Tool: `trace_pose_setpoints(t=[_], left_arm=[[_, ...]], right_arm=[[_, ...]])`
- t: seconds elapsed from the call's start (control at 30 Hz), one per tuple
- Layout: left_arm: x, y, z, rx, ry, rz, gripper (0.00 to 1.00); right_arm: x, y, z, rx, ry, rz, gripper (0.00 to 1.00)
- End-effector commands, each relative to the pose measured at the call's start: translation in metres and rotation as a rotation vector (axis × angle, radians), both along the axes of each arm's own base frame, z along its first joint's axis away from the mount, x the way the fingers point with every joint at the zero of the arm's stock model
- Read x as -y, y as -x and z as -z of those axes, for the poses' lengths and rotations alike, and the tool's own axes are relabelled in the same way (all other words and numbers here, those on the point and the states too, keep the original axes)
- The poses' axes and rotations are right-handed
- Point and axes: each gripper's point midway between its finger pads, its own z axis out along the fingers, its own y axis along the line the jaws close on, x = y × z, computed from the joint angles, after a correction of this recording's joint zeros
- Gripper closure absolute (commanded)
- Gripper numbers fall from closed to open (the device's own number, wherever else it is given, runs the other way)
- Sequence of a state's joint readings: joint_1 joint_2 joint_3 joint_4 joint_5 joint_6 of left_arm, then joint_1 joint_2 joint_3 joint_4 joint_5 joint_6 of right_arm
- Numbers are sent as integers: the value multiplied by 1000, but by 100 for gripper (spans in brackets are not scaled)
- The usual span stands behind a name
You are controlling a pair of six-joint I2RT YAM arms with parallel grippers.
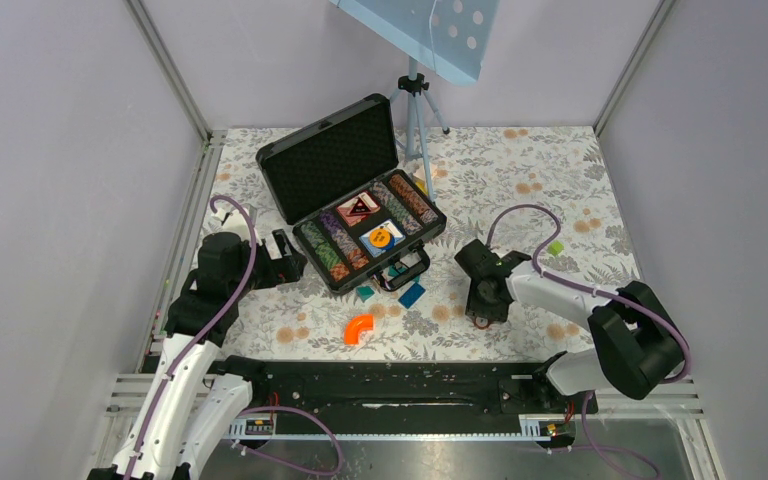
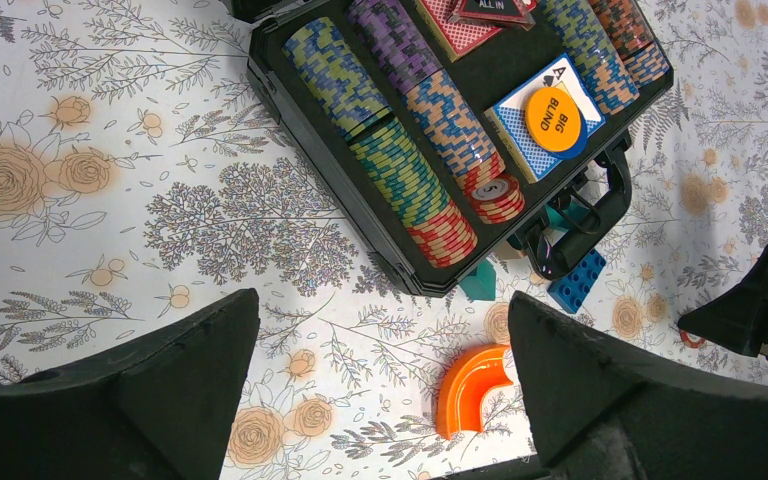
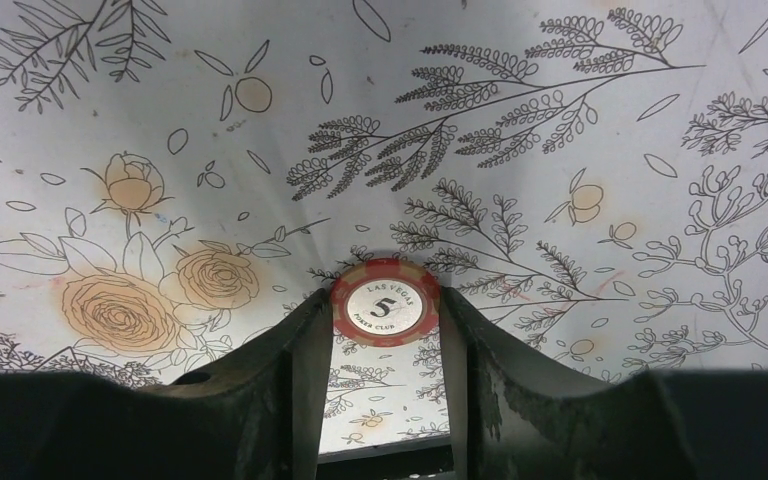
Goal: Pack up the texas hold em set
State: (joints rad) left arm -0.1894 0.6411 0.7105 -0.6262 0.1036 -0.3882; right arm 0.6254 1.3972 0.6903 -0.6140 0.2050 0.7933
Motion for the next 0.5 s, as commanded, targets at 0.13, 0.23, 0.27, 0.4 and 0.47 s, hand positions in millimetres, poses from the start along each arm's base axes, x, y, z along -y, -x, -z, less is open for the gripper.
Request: trace_pose_setpoints(t=[0.13,0.23,0.27,0.4,0.47], left_arm=[[4,-7,-11,62,4,24,6],[4,-7,-11,62,4,24,6],[4,-7,-11,62,4,23,6],[4,-7,-12,65,5,24,6],[4,-7,-12,65,5,24,6]], right_arm=[[0,-2,8,21,49,-35,55],[-4,-5,5,26,48,-47,57],[-5,-5,4,28,49,-52,58],[-14,-10,-3,51,34,-73,58],[-19,-11,-6,64,12,-84,58]])
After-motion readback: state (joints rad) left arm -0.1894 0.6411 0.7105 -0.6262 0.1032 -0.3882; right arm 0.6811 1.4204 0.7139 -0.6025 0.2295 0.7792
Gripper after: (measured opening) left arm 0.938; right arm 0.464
